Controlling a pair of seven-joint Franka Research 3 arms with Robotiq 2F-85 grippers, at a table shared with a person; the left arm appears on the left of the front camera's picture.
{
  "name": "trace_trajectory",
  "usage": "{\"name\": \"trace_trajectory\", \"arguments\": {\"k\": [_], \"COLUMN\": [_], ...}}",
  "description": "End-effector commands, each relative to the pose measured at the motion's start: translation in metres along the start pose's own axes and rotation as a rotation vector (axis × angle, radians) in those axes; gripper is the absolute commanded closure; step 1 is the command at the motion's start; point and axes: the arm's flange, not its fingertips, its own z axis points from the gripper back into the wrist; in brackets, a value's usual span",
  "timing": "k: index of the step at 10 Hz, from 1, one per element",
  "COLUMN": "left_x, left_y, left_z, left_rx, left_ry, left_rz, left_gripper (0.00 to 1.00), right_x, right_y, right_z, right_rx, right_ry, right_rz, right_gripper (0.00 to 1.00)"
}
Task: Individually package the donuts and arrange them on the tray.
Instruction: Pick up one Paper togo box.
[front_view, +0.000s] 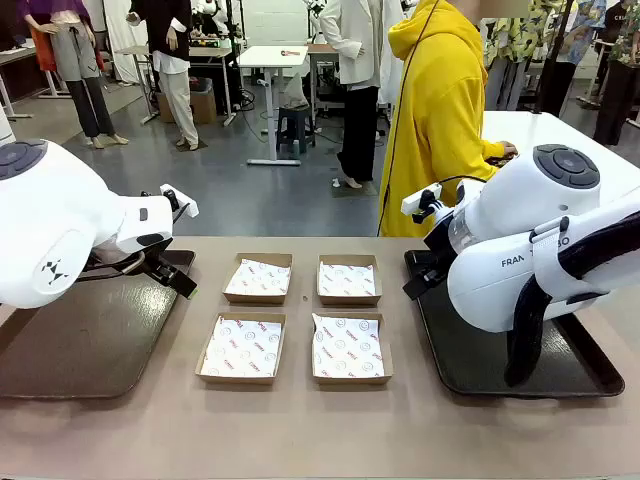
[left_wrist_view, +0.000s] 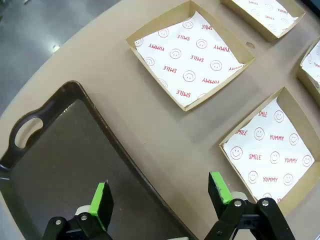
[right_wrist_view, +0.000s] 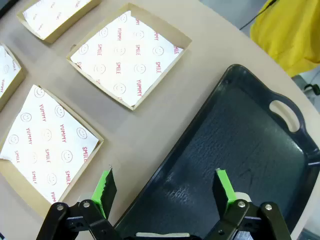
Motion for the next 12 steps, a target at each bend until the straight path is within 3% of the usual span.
{"name": "trace_trajectory", "arguments": {"k": [1, 12], "left_x": [-0.0001, -0.0001], "left_y": [-0.0001, -0.0001], "left_z": [0.0, 0.0], "left_rx": [0.0, 0.0], "left_ry": [0.0, 0.0], "left_rz": [0.0, 0.0], "left_gripper": [0.0, 0.0], "right_x": [0.0, 0.0], "right_y": [0.0, 0.0], "right_z": [0.0, 0.0], "right_rx": [0.0, 0.0], "right_ry": [0.0, 0.0], "right_rz": [0.0, 0.0], "right_gripper": [0.0, 0.0]}}
